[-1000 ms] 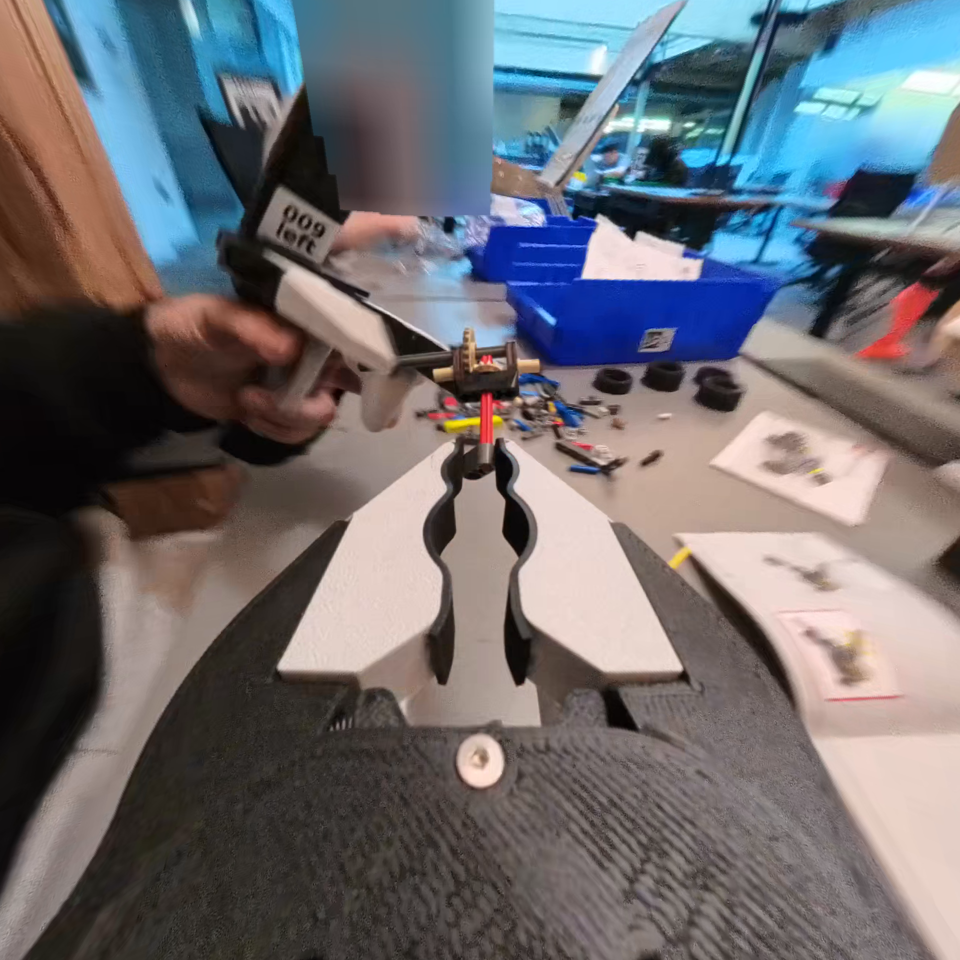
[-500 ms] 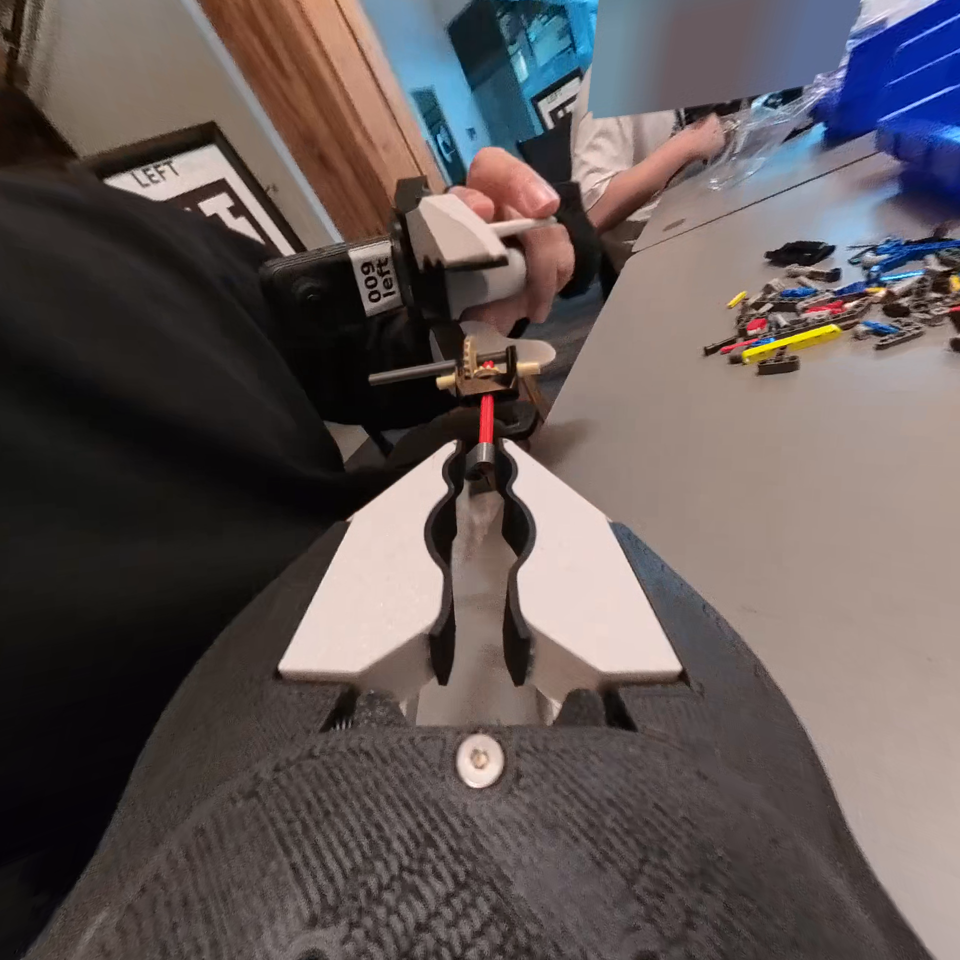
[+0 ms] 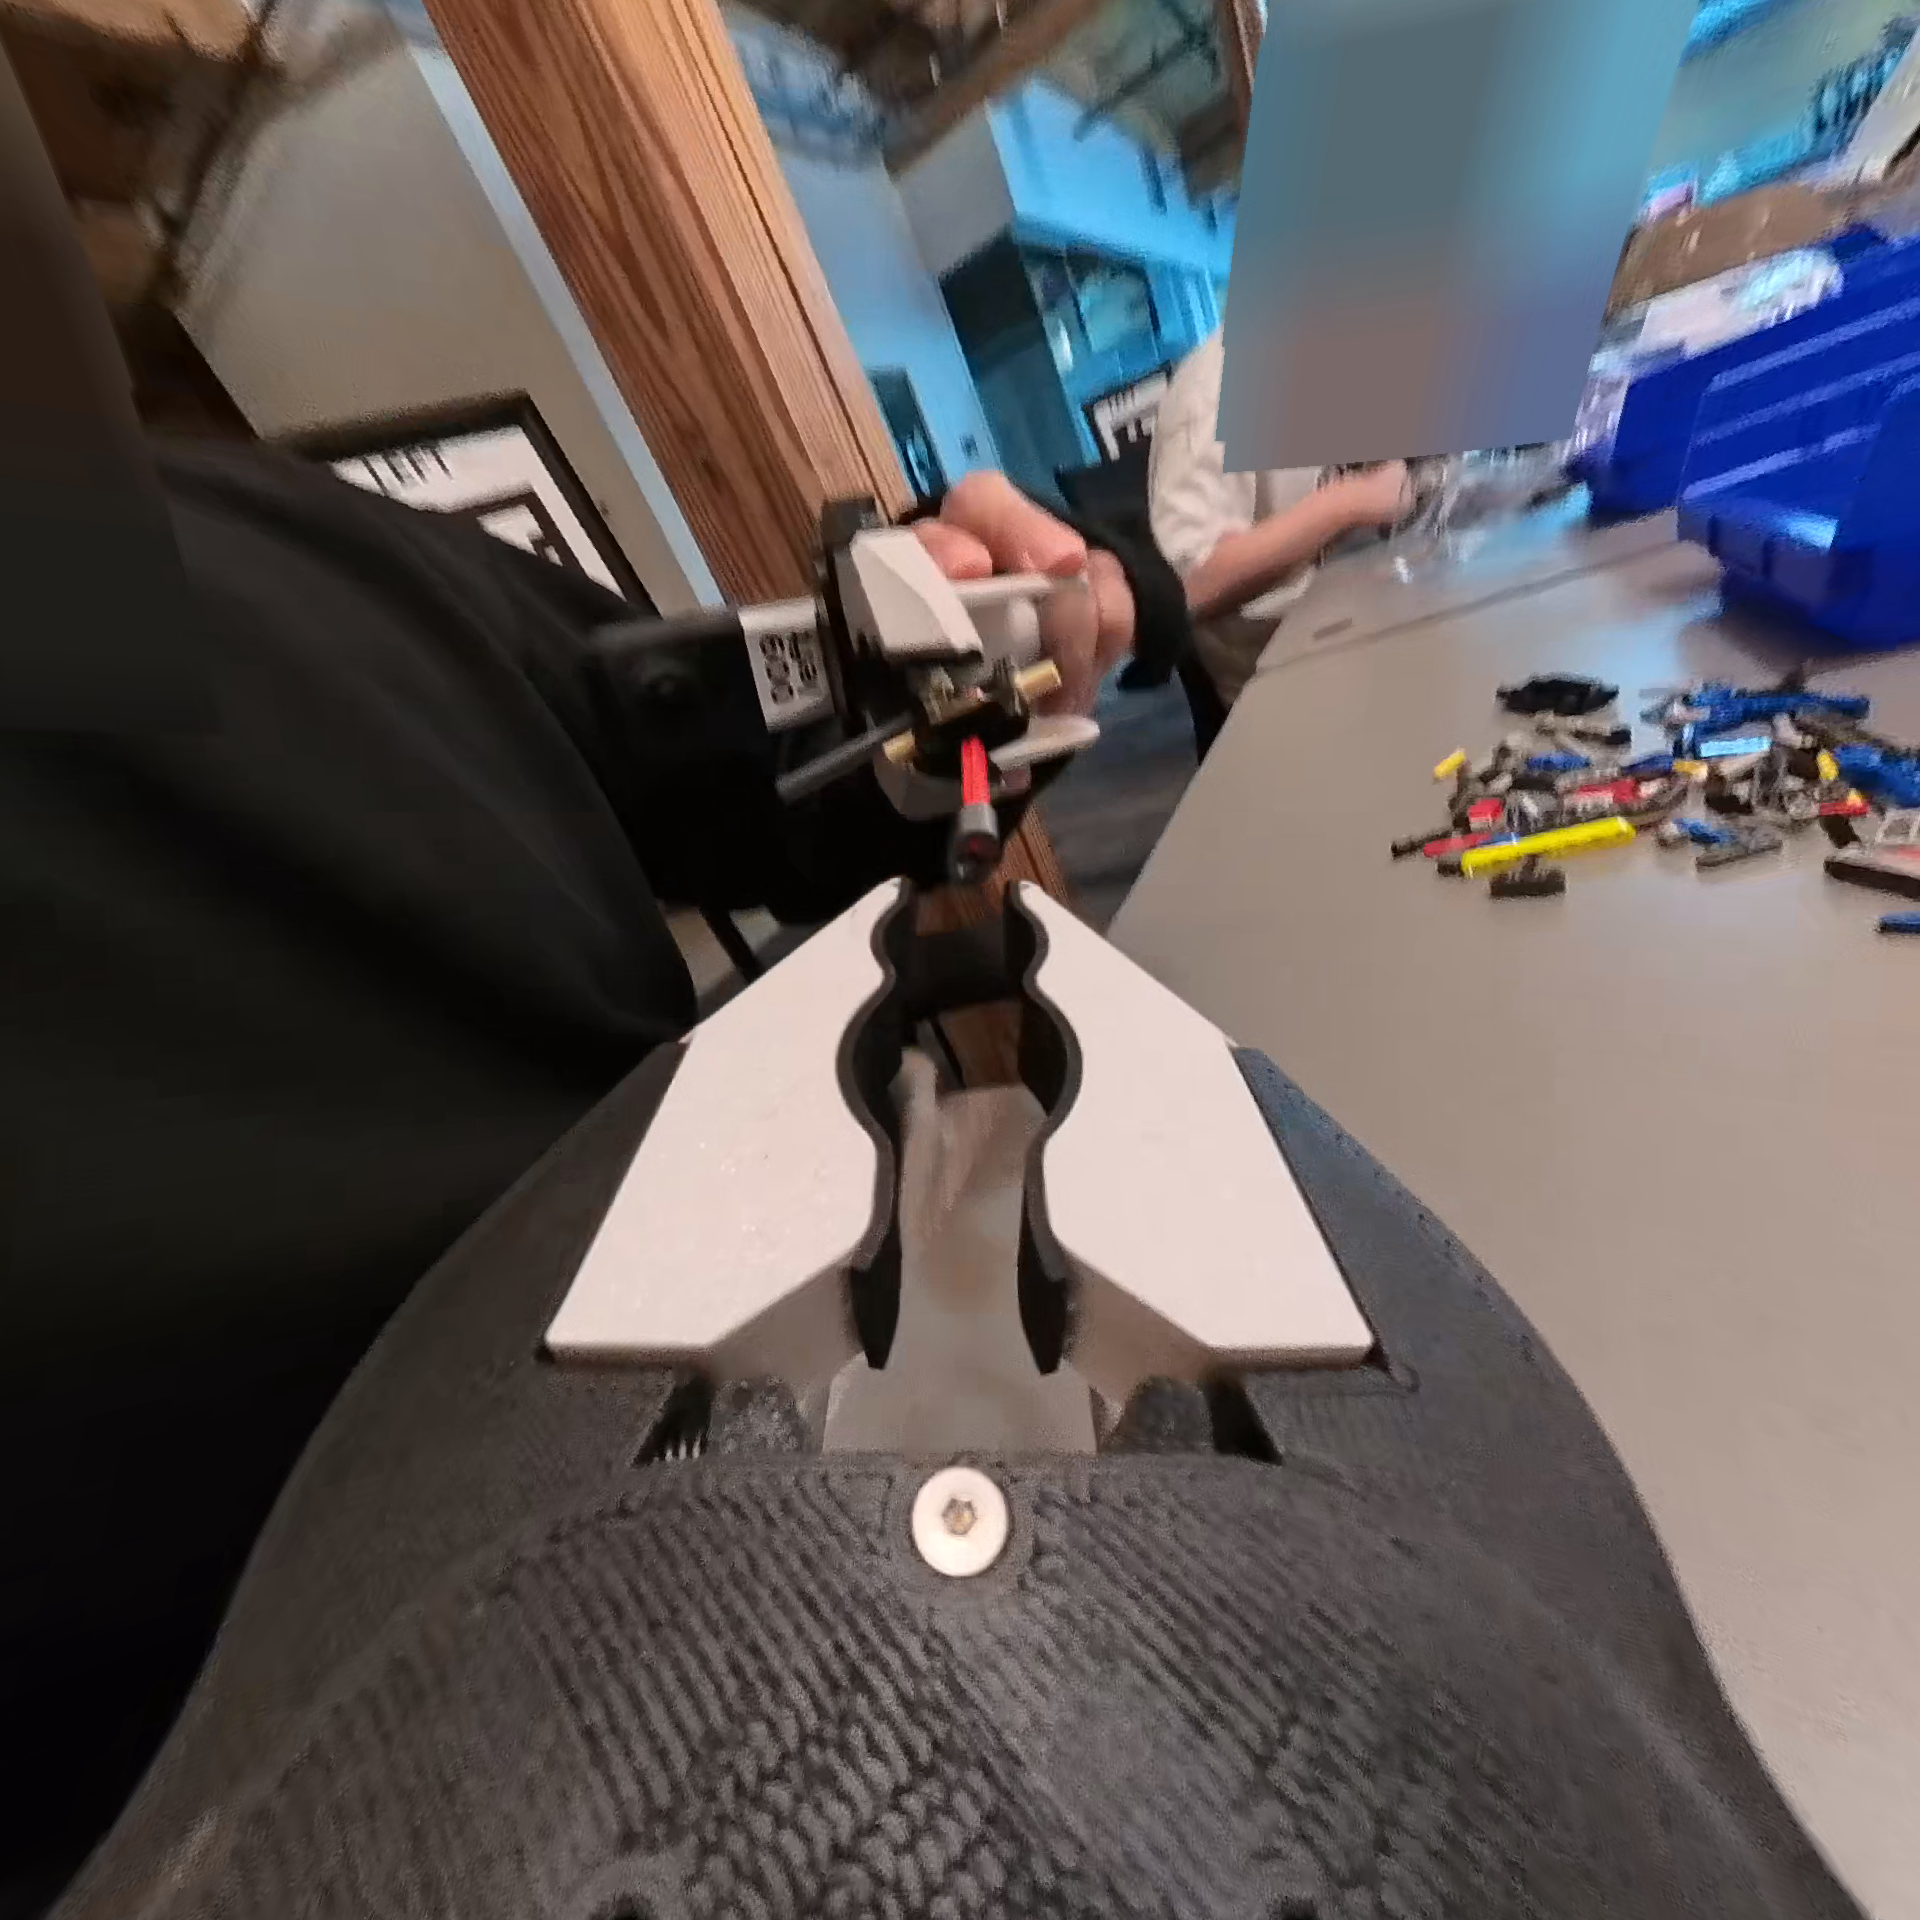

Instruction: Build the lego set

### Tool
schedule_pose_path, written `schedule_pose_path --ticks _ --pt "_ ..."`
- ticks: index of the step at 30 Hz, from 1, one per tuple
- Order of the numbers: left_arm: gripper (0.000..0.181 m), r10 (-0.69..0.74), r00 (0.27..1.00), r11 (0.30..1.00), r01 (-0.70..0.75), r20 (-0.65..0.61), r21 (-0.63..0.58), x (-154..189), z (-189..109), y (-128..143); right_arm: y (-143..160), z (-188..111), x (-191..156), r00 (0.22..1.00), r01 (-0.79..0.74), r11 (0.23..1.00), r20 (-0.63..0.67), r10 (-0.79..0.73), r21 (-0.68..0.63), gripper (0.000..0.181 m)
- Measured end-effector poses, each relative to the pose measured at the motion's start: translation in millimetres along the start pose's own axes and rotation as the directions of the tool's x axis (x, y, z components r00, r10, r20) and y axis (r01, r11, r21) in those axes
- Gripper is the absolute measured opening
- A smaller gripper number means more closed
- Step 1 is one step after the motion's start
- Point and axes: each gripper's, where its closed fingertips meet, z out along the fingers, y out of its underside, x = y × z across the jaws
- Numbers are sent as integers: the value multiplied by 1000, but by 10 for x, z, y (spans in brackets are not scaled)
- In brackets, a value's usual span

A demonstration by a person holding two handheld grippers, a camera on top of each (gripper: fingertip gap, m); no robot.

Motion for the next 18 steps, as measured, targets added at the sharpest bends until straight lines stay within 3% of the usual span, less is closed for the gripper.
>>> schedule_pose_path --ticks 2,8,14,18 --pt "18 14 1000 1000 -14 25 -11 -27 8 5 -92 4 -26 1000 -11 998 21 10 56 18" --pt "18 76 995 997 -74 68 -39 -62 52 0 -151 8 25 1000 -28 995 9 27 101 5" --pt "17 -6 1000 997 6 4 -78 -9 76 69 -98 3 78 982 166 986 -90 -163 25 6" --pt "18 -180 981 978 169 -77 -122 17 82 139 -114 12 102 931 328 944 -160 -329 -32 7"
